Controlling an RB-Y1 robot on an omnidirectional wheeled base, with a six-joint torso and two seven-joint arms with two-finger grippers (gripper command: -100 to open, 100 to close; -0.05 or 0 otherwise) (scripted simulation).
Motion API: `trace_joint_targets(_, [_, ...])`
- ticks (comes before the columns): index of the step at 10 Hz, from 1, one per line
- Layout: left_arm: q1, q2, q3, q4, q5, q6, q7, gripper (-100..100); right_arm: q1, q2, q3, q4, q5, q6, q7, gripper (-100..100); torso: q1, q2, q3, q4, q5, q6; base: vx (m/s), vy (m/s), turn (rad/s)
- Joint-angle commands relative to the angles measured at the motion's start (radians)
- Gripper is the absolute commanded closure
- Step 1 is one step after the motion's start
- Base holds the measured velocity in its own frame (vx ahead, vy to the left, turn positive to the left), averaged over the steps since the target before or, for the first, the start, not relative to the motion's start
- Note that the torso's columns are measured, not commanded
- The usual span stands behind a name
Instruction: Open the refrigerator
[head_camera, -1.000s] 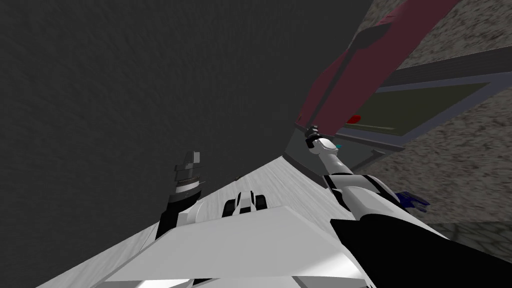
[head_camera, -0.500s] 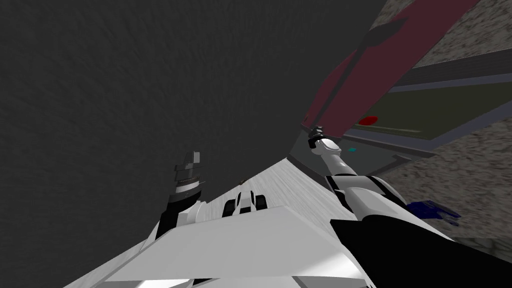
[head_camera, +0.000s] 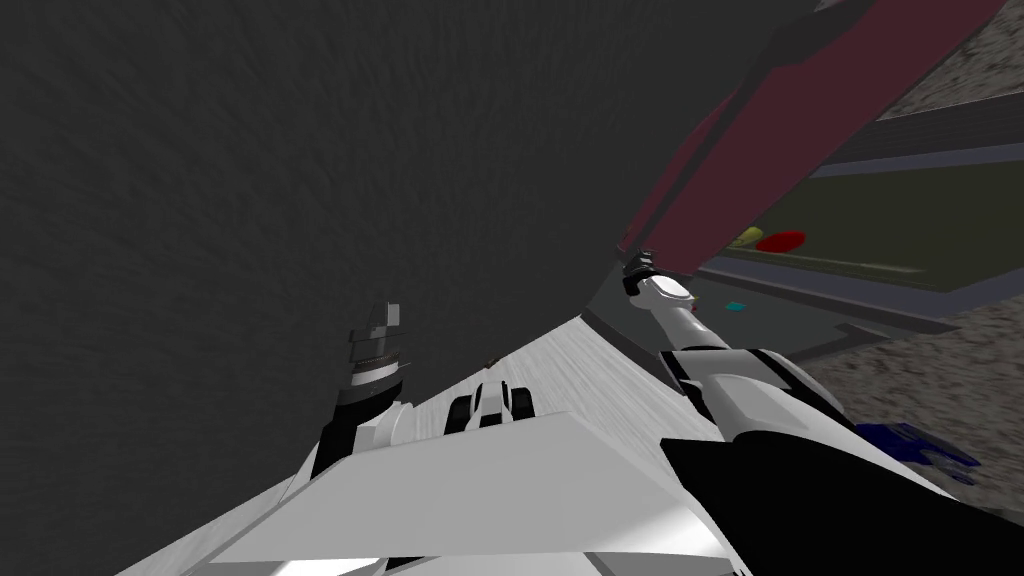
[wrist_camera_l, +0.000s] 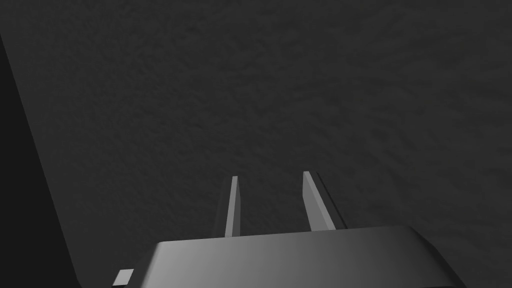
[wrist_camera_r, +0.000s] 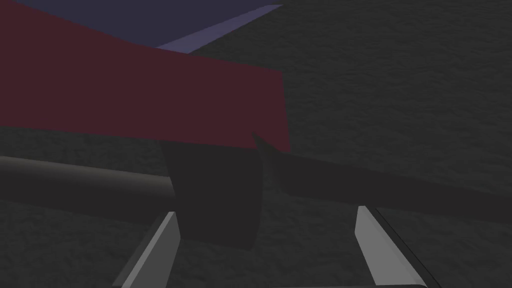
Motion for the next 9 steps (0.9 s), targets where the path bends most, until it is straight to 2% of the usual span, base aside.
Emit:
trace_joint_targets(1, [0.0, 0.0, 0.0, 0.0, 0.0, 0.0, 0.0, 0, -0.044, -0.022, -0.017, 0.061, 0.016, -0.03, 0.0, -100, 0.007, -0.003, -0.001, -0.005, -0.002, -0.003, 0.011, -0.017, 0.032])
trace_joint_targets(3, [0.0, 0.0, 0.0, 0.0, 0.0, 0.0, 0.0, 0, -0.058, -0.062, -0.002, 0.095, -0.012, -0.051, -0.001, -100, 0.015, -0.005, -0.002, -0.007, -0.001, -0.004, 0.013, 0.034, 0.042])
trace_joint_targets(5, [0.0, 0.0, 0.0, 0.0, 0.0, 0.0, 0.0, 0, -0.072, -0.102, 0.013, 0.129, -0.04, -0.072, -0.002, -100, 0.014, -0.005, -0.002, -0.007, 0.0, -0.005, 0.002, 0.056, 0.059])
trace_joint_targets(6, [0.0, 0.0, 0.0, 0.0, 0.0, 0.0, 0.0, 0, -0.072, -0.102, 0.013, 0.129, -0.04, -0.072, -0.002, -100, 0.013, -0.004, -0.001, -0.006, -0.001, -0.004, 0.005, 0.037, 0.015])
trace_joint_targets(7, [0.0, 0.0, 0.0, 0.0, 0.0, 0.0, 0.0, 0, -0.079, -0.122, 0.021, 0.147, -0.054, -0.083, -0.003, -100, 0.011, -0.003, -0.001, -0.006, -0.002, -0.004, 0.008, 0.026, 0.032])
trace_joint_targets(8, [0.0, 0.0, 0.0, 0.0, 0.0, 0.0, 0.0, 0, -0.088, -0.103, 0.01, 0.151, -0.034, -0.082, 0.001, -100, 0.01, -0.003, -0.001, -0.006, -0.003, -0.004, 0.004, 0.012, 0.009])
trace_joint_targets(9, [0.0, 0.0, 0.0, 0.0, 0.0, 0.0, 0.0, 0, -0.091, -0.103, 0.009, 0.155, -0.033, -0.088, 0.002, 0, 0.01, -0.003, -0.001, -0.006, -0.003, -0.004, 0.0, 0.0, 0.0])
